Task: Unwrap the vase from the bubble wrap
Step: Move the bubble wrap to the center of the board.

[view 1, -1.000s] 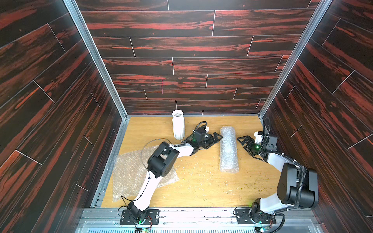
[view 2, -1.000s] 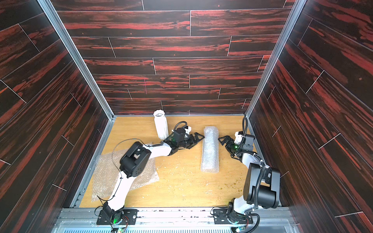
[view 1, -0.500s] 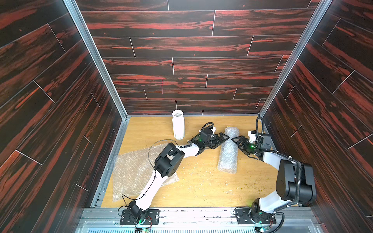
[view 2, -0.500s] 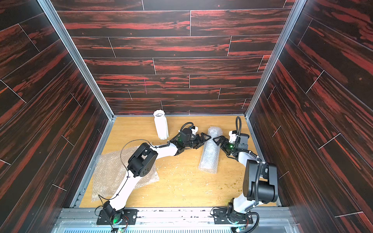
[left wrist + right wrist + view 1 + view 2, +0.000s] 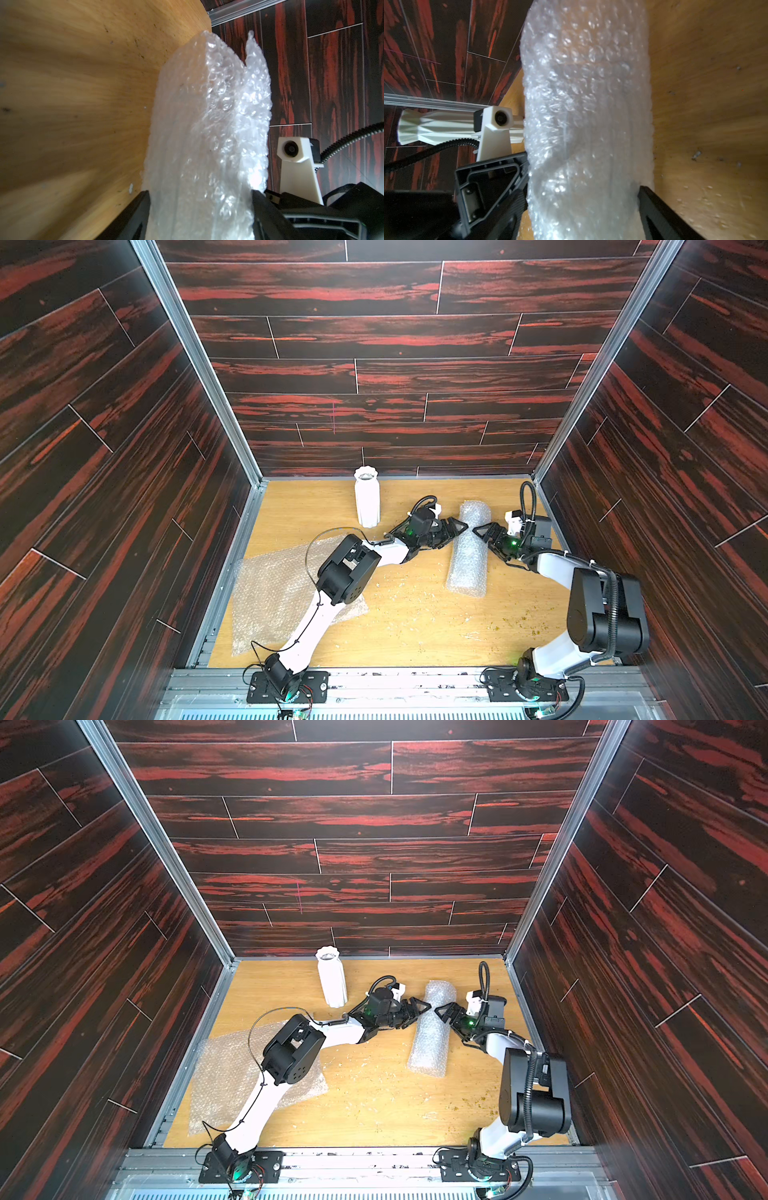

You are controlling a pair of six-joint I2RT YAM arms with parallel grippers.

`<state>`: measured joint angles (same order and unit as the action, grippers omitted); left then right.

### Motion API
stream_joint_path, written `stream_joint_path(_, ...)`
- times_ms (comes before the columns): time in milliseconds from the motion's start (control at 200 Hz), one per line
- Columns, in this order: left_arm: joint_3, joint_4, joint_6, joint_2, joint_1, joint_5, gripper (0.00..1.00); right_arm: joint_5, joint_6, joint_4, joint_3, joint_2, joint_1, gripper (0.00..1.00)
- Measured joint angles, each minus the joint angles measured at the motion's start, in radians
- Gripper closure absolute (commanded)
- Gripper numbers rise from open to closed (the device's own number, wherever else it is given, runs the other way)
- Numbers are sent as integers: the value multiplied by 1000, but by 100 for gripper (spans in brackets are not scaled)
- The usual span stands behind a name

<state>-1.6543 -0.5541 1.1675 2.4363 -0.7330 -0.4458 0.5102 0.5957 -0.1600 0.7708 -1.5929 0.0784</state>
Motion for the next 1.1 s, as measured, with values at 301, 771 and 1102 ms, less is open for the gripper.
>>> stream_joint_path(301,179,-88,7,-91,-13,27,28,-21,19,-46,-62,31,-32,34)
stream_joint_path(771,623,6,-62,-469,-61,124,29,-79,108,-27,-258,267,-250,35)
stream_joint_path(1102,801,206,-156,-721,-103,139,19,-79,85,166,-290,500,-303,25)
